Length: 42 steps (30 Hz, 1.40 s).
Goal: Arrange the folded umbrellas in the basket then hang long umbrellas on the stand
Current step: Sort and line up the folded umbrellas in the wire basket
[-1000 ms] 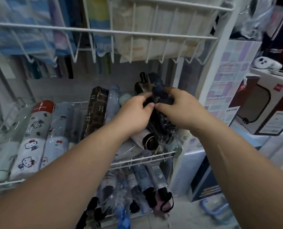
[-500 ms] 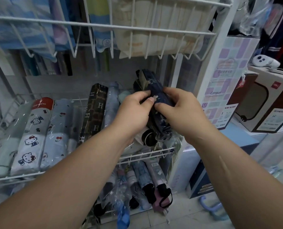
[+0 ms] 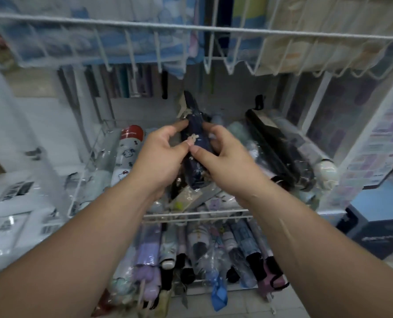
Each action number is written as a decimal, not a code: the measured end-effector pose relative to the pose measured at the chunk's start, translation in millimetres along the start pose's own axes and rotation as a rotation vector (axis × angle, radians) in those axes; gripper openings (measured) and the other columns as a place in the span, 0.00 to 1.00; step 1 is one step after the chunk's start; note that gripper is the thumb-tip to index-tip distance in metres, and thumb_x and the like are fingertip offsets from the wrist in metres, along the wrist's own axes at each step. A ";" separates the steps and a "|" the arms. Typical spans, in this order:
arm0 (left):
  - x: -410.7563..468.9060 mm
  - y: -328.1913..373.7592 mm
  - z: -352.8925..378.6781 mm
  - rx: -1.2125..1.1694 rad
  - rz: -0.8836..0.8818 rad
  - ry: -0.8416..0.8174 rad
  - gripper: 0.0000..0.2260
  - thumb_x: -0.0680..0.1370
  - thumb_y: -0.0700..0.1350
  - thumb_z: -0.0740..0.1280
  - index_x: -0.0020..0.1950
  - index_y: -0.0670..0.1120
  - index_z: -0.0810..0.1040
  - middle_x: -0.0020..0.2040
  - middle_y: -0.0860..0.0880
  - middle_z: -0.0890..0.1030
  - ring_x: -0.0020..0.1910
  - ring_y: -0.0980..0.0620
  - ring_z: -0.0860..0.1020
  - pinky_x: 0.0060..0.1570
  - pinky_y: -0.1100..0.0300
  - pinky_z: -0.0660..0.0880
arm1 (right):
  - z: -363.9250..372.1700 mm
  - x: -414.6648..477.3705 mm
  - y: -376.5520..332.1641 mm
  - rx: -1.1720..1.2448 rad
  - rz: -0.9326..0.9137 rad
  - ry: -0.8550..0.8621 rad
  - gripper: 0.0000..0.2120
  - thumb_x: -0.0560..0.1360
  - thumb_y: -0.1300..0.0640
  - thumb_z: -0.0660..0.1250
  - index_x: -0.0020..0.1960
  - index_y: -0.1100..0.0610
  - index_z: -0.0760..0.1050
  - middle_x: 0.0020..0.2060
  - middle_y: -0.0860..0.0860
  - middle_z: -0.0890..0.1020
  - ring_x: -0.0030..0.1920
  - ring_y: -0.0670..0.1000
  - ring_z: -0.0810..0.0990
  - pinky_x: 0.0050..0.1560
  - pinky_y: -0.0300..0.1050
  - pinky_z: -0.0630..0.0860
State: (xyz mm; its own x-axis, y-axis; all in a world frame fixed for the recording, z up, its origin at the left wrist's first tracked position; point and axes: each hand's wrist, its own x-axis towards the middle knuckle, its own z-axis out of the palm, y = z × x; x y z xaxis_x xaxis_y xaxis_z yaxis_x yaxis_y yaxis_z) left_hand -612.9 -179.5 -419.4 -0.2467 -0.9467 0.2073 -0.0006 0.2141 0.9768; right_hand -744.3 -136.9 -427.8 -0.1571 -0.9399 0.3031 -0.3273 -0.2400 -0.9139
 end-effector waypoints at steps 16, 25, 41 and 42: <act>-13.3 -2.7 -131.8 0.898 -0.105 0.152 0.23 0.77 0.36 0.67 0.72 0.49 0.74 0.71 0.48 0.76 0.68 0.46 0.75 0.66 0.58 0.70 | 137.7 20.6 5.0 -0.220 0.032 -0.360 0.20 0.76 0.52 0.73 0.66 0.53 0.76 0.55 0.49 0.85 0.55 0.49 0.83 0.60 0.46 0.77; -12.4 -7.6 -127.5 1.012 -0.092 0.108 0.21 0.78 0.35 0.64 0.70 0.49 0.76 0.67 0.46 0.79 0.64 0.43 0.76 0.58 0.58 0.72 | 127.8 20.7 12.2 -0.655 -0.193 -0.250 0.24 0.76 0.36 0.66 0.69 0.45 0.75 0.62 0.49 0.81 0.61 0.58 0.73 0.63 0.50 0.69; -1.7 -1.1 10.0 0.843 0.242 -0.084 0.24 0.78 0.49 0.70 0.74 0.50 0.72 0.66 0.43 0.76 0.66 0.44 0.74 0.63 0.58 0.68 | -62.3 22.4 0.1 -1.226 -0.088 0.155 0.20 0.73 0.39 0.67 0.59 0.48 0.80 0.56 0.55 0.81 0.60 0.62 0.75 0.58 0.52 0.73; -1.3 -2.5 22.1 0.824 0.241 -0.125 0.25 0.77 0.50 0.71 0.74 0.51 0.71 0.66 0.44 0.76 0.66 0.45 0.74 0.63 0.59 0.69 | -77.0 21.4 -3.1 -1.278 -0.062 0.152 0.21 0.73 0.38 0.67 0.59 0.49 0.80 0.56 0.56 0.81 0.60 0.63 0.75 0.58 0.53 0.73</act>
State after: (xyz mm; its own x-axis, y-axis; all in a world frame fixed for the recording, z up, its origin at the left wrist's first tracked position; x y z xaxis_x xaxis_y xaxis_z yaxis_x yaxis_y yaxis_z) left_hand -634.0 -173.5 -423.2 -0.4350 -0.8300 0.3489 -0.6249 0.5574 0.5466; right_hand -818.3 -137.6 -397.7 -0.1858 -0.8786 0.4398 -0.9799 0.1986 -0.0173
